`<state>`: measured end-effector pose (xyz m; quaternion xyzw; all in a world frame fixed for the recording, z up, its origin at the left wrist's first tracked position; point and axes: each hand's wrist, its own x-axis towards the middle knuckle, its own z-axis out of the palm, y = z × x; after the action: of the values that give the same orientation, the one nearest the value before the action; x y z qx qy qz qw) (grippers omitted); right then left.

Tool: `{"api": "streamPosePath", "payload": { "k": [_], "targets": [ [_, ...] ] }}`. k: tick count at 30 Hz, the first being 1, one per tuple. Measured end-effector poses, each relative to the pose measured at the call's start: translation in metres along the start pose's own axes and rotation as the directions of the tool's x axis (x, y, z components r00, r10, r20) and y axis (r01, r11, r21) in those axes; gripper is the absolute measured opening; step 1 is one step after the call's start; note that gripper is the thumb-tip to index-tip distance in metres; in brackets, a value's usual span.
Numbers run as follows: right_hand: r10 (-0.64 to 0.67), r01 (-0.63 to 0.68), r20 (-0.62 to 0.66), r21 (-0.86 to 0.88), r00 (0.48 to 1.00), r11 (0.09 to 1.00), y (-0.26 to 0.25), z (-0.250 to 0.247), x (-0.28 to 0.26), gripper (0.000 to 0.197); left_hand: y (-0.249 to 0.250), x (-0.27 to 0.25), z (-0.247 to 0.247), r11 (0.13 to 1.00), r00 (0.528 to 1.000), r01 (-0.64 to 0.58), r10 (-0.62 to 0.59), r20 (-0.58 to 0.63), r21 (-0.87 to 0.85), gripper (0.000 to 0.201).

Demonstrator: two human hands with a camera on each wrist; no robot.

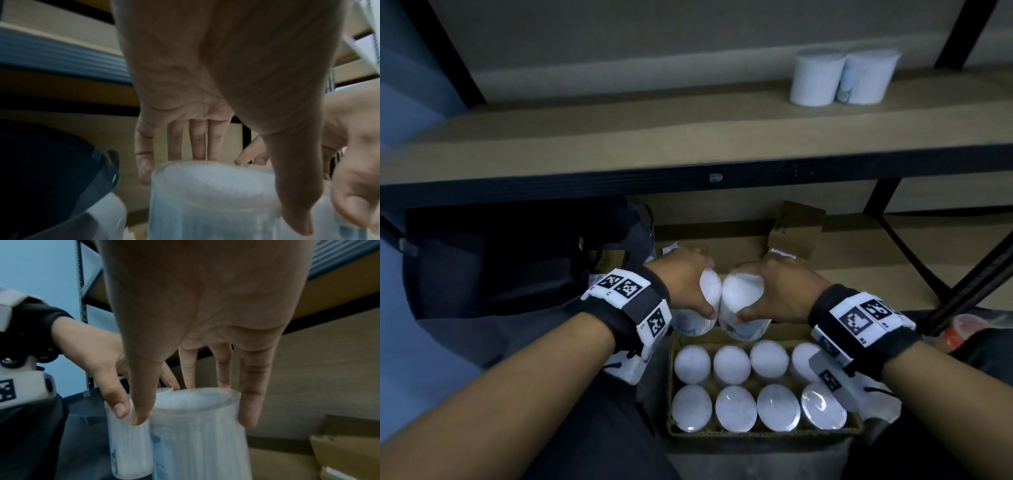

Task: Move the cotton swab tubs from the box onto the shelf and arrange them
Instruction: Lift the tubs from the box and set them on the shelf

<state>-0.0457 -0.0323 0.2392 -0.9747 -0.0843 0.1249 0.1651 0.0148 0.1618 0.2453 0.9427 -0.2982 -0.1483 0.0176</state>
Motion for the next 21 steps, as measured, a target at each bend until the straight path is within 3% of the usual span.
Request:
{"api": "streamPosePath", "payload": {
  "k": [7,11,21],
  "targets": [
    [-0.063,0.063,-0.092,0.005,0.994,0.998,-0.005,-0.036,-0.016,0.074,0.010,-0.022,-0.044,0.999,0.996,-0.038,0.041,-0.083,0.036,0.076],
    [-0.049,0.044,-0.214,-0.028,0.976,0.999,-0.011,-0.074,-0.025,0.078,0.019,-0.033,-0.086,0.997,0.980,-0.051,0.061,-0.190,0.056,0.076],
    [-0.018,-0.008,-0.502,-0.050,0.865,0.999,-0.027,-0.191,-0.040,0.062,0.044,-0.035,-0.212,0.995,0.912,-0.052,0.080,-0.402,0.082,0.069]
  ]
}}
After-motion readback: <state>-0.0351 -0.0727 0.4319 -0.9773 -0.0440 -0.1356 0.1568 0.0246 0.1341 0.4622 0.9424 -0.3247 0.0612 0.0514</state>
